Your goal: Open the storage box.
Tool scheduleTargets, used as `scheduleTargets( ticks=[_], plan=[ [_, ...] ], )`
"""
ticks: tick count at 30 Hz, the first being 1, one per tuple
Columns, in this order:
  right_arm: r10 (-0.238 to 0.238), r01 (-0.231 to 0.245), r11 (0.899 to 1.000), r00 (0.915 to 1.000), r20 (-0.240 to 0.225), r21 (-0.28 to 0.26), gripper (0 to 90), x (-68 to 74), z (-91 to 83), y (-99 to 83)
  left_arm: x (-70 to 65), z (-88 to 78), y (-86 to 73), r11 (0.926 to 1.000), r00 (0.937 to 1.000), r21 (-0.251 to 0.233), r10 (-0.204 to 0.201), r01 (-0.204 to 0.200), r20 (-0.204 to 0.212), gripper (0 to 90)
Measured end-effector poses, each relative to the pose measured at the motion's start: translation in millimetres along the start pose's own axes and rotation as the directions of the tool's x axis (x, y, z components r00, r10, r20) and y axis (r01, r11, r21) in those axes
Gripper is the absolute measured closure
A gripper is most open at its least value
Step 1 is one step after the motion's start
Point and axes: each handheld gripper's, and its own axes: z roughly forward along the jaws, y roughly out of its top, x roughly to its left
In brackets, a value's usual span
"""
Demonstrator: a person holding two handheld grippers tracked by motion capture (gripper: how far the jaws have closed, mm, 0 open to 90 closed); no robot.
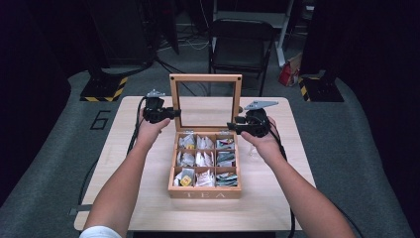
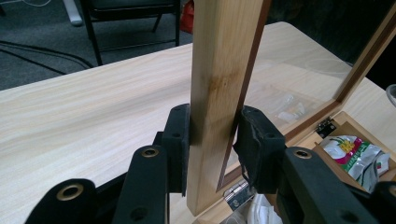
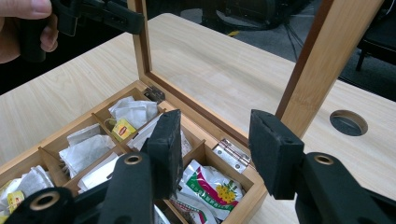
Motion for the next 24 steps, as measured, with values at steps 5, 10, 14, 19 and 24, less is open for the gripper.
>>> scheduleTargets(
  ticks=[5, 10, 14, 19, 24],
  plan=[
    [-0.012, 0.012, 1.000, 0.9999, -0.003, 0.002, 53.6, 1.9, 0.5, -0.1, 1.9, 3.9, 1.5, 0.9998, 0.9998, 0.001, -0.021, 0.021, -0.003, 65.7],
    [-0.018, 0.018, 1.000, 0.9998, -0.006, 0.006, 53.6, 2.8, 1.4, -0.1, 3.1, 5.6, 2.9, 0.9996, 0.9996, 0.011, -0.026, 0.026, -0.004, 65.8],
    [-0.018, 0.018, 1.000, 0.9998, -0.007, 0.006, 53.6, 2.9, 2.2, -0.2, 3.6, 5.8, 3.3, 0.9995, 0.9996, 0.012, -0.027, 0.027, -0.002, 65.7],
    [-0.021, 0.021, 1.000, 0.9997, -0.008, 0.009, 53.6, 3.7, 2.0, -0.1, 3.8, 5.9, 3.4, 0.9994, 0.9995, 0.013, -0.032, 0.032, -0.001, 65.5],
    [-0.021, 0.021, 1.000, 0.9998, -0.007, 0.012, 53.6, 4.0, 2.1, -0.1, 4.3, 6.0, 3.7, 0.9991, 0.9991, 0.015, -0.041, 0.040, 0.008, 62.9]
  ],
)
